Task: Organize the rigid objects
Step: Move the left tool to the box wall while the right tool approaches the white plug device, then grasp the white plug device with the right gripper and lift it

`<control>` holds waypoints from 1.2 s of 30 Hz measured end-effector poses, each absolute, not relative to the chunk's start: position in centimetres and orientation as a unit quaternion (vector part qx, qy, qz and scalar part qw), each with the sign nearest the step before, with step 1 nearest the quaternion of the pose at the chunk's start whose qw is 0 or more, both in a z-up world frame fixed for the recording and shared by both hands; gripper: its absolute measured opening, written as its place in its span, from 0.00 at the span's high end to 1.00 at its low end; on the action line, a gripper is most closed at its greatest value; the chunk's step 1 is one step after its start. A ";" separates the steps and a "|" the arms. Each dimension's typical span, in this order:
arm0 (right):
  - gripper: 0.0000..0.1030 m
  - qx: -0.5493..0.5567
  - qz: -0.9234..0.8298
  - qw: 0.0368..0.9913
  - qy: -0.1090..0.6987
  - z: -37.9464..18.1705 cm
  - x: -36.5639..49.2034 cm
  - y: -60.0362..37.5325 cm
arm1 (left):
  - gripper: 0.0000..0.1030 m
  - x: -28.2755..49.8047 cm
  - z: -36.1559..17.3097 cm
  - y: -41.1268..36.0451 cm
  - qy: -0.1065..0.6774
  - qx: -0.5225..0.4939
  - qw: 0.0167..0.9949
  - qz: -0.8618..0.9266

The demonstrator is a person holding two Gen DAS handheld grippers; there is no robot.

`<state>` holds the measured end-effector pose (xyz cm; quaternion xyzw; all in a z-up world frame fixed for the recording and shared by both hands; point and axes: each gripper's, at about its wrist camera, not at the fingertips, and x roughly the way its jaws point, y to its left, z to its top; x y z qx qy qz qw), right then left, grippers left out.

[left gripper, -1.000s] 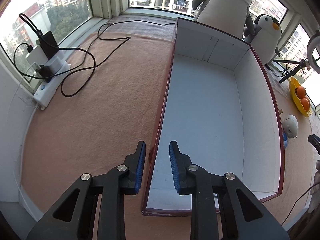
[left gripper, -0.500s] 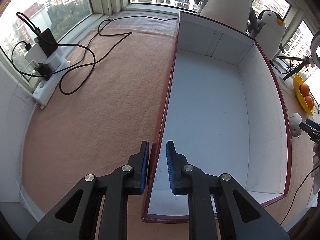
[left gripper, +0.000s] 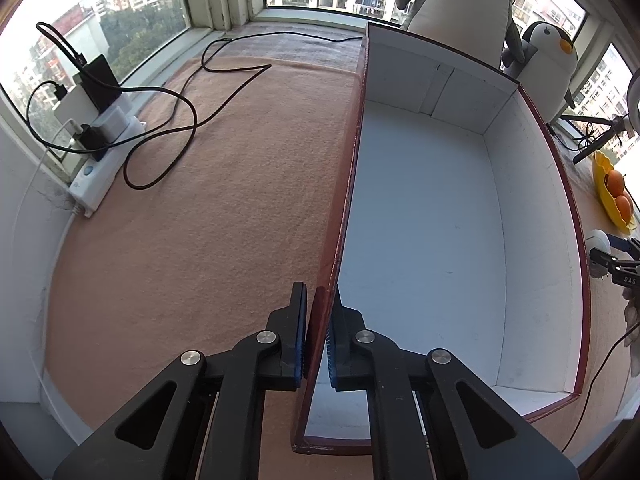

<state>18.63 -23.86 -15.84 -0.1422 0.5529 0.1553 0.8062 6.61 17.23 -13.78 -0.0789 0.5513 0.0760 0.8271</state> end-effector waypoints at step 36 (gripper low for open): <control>0.51 -0.106 0.181 0.860 0.466 -5.9 15.9 -21.1 | 0.95 6.3 -14.5 17.4 0.547 -0.090 0.829 0.076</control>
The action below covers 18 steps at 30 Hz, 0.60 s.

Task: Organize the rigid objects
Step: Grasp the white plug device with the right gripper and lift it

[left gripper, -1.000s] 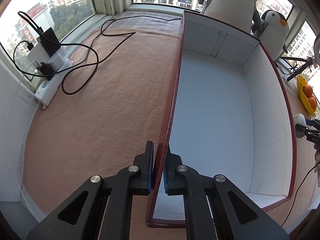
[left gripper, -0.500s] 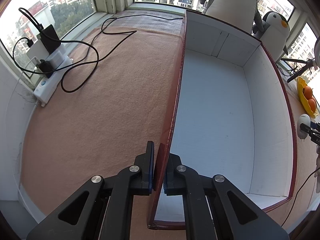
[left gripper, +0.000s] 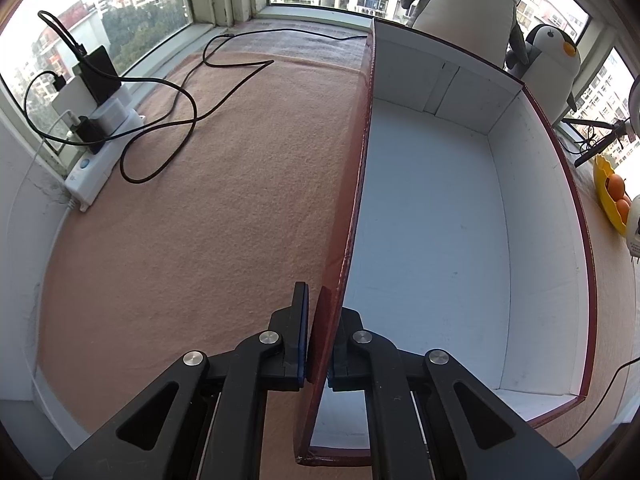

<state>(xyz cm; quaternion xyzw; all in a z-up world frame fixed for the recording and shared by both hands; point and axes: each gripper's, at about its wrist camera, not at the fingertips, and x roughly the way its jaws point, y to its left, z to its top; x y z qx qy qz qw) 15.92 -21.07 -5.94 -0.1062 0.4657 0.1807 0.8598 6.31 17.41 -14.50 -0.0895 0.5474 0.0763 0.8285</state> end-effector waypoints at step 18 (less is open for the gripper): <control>0.51 -0.155 0.347 0.826 0.415 -2.8 11.4 -2.7 | 0.95 6.2 -14.4 17.3 0.545 -0.085 0.831 0.074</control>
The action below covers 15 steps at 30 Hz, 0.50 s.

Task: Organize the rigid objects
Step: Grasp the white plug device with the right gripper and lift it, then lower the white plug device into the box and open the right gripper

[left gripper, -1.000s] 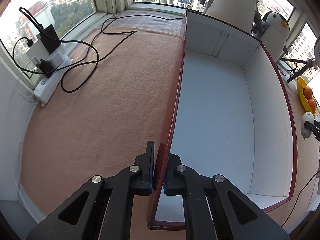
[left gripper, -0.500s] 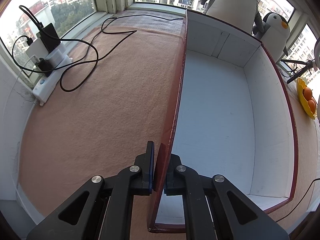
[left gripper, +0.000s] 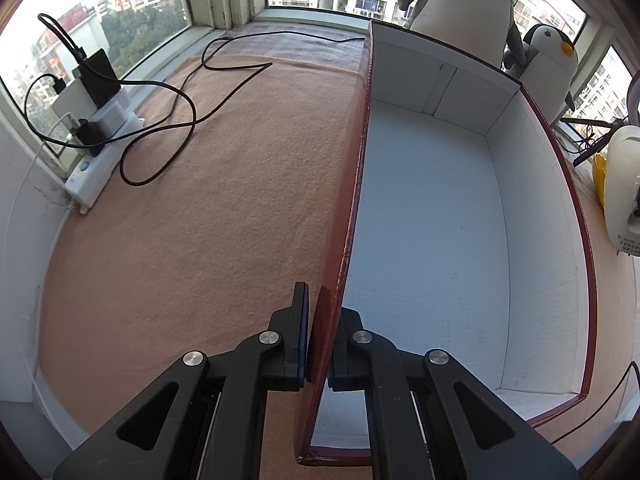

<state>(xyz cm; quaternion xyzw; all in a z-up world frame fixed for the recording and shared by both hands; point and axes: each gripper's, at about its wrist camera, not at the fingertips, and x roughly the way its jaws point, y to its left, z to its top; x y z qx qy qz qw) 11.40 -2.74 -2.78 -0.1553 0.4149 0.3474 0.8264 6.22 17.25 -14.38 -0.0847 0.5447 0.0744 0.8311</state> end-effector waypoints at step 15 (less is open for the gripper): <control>0.51 -0.198 0.344 0.787 0.471 -9.1 11.4 3.6 | 0.95 6.3 -14.3 16.9 0.544 -0.075 0.833 0.076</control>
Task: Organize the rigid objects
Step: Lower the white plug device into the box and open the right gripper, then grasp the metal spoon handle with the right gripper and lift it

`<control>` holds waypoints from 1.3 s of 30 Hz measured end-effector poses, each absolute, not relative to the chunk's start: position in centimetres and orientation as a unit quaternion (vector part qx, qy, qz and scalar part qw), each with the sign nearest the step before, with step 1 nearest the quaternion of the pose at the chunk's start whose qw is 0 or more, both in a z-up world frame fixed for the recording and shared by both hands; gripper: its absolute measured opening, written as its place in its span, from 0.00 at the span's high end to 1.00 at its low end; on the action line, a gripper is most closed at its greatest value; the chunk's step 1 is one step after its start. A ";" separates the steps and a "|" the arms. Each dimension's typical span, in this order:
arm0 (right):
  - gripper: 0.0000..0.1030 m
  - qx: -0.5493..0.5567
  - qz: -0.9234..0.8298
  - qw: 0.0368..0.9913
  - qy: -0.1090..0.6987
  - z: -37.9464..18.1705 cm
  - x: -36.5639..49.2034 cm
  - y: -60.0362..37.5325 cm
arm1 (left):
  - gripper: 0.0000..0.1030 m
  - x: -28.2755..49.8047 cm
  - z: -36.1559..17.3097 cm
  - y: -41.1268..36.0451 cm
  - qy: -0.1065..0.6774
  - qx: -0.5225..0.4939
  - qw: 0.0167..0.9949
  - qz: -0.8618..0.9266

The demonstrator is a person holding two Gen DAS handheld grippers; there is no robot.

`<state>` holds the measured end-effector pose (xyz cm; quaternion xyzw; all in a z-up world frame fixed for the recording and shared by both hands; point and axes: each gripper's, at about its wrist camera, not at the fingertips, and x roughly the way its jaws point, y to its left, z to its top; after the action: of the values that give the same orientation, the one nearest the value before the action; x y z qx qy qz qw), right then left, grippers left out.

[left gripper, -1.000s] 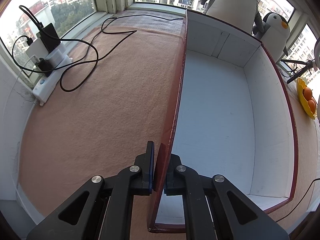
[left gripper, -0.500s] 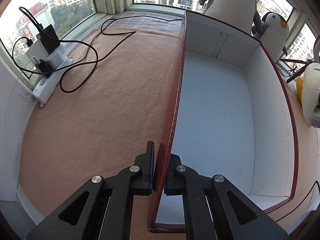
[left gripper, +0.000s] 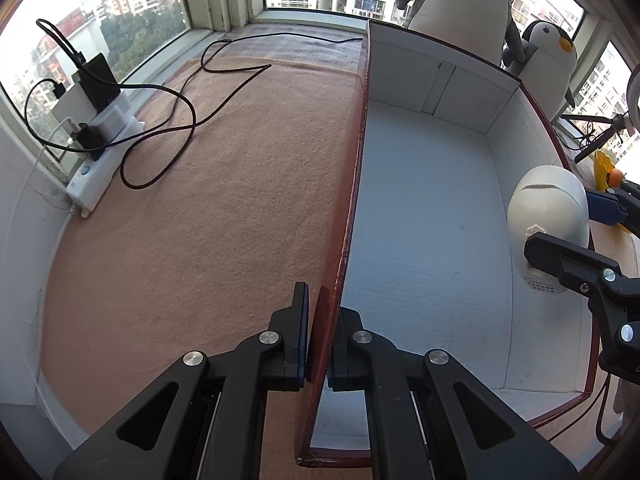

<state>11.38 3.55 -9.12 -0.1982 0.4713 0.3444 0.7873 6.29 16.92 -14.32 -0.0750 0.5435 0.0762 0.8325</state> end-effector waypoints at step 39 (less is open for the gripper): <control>0.29 -0.072 0.132 0.837 0.526 -11.2 12.4 -22.3 | 0.81 6.0 -14.0 15.9 0.558 -0.063 0.824 0.072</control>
<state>12.38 -22.31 -11.25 -0.0725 0.5265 0.1316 0.8368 6.00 15.94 -13.98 -0.0630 0.5584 0.0724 0.8240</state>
